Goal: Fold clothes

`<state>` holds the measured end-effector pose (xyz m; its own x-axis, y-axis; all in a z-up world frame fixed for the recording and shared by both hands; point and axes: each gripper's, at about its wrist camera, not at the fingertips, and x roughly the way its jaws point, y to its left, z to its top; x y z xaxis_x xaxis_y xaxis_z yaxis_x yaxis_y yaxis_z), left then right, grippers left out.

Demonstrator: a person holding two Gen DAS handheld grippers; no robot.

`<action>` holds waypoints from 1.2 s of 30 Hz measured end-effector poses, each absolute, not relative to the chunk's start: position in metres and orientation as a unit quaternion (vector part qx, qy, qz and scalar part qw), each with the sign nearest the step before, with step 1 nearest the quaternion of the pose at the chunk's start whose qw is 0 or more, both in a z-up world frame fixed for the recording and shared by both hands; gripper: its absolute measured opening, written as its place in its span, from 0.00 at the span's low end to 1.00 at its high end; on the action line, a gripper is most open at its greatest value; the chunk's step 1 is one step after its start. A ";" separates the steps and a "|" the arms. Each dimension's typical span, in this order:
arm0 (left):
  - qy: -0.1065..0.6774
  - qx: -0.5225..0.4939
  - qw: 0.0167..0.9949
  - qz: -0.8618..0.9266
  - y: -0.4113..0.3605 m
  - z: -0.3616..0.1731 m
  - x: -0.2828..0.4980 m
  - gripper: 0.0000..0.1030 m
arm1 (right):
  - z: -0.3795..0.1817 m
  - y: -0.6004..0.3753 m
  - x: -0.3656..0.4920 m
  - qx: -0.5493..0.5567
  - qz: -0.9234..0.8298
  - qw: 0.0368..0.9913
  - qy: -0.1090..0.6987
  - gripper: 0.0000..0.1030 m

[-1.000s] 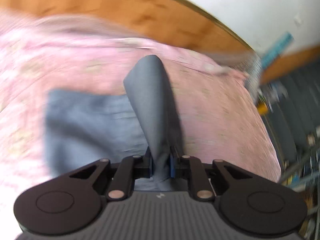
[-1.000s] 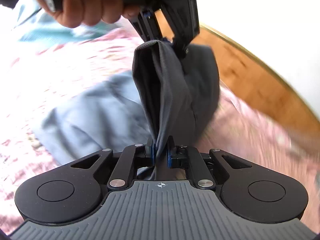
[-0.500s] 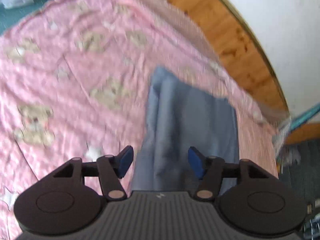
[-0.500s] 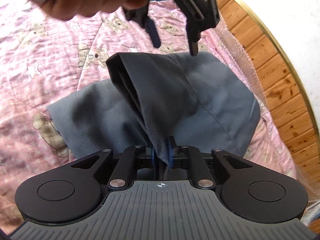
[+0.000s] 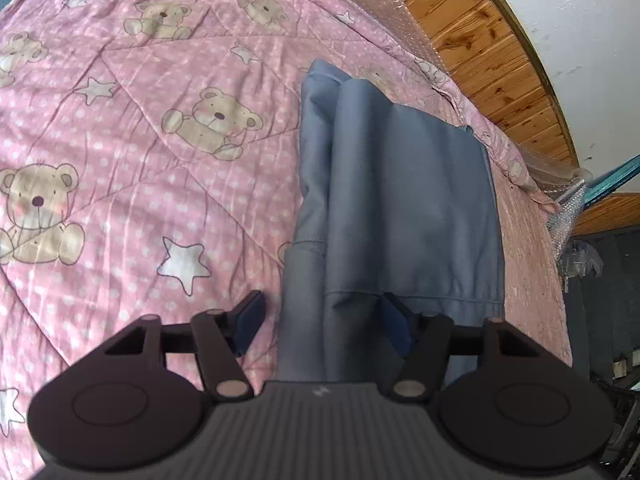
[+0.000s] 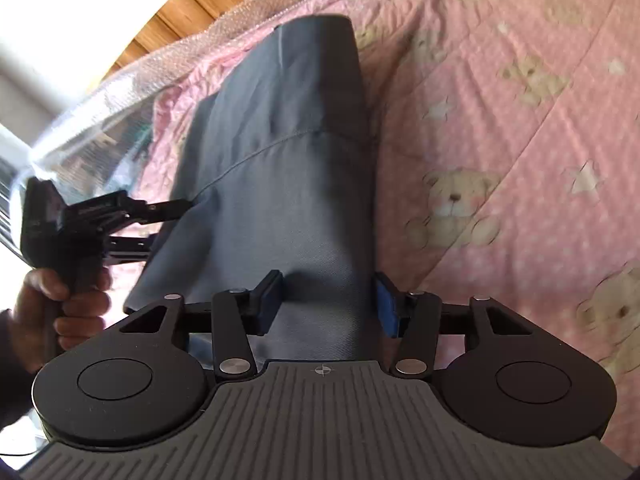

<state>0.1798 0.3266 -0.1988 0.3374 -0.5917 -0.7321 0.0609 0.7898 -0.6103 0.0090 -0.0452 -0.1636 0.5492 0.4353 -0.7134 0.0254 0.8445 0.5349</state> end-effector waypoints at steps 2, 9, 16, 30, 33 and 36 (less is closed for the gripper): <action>0.536 -0.253 0.777 -0.213 0.325 -0.197 0.179 0.34 | -0.170 -0.052 0.012 0.267 0.124 0.838 0.459 0.30; 0.521 -0.306 0.764 -0.228 0.273 -0.156 0.134 0.20 | -0.118 -0.103 0.079 0.185 0.179 0.857 0.447 0.05; 0.574 -0.311 0.724 -0.224 0.170 -0.174 0.090 0.16 | -0.083 -0.184 0.144 0.113 0.084 0.892 0.429 0.28; 0.535 -0.242 0.788 -0.185 0.220 -0.171 0.143 0.23 | -0.150 -0.098 -0.005 0.202 0.044 0.874 0.439 0.17; 0.546 -0.229 0.780 -0.205 0.230 -0.165 0.142 0.23 | -0.167 -0.097 -0.014 0.194 0.006 0.865 0.462 0.16; 0.506 -0.228 0.787 -0.268 0.245 -0.131 0.148 0.37 | -0.147 -0.096 -0.023 0.157 -0.027 0.872 0.462 0.27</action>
<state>0.1478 0.2450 -0.1310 0.3439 -0.6531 -0.6747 0.1916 0.7522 -0.6304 -0.0228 -0.0958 -0.1468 0.5708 0.0974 -0.8153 0.1933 0.9491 0.2487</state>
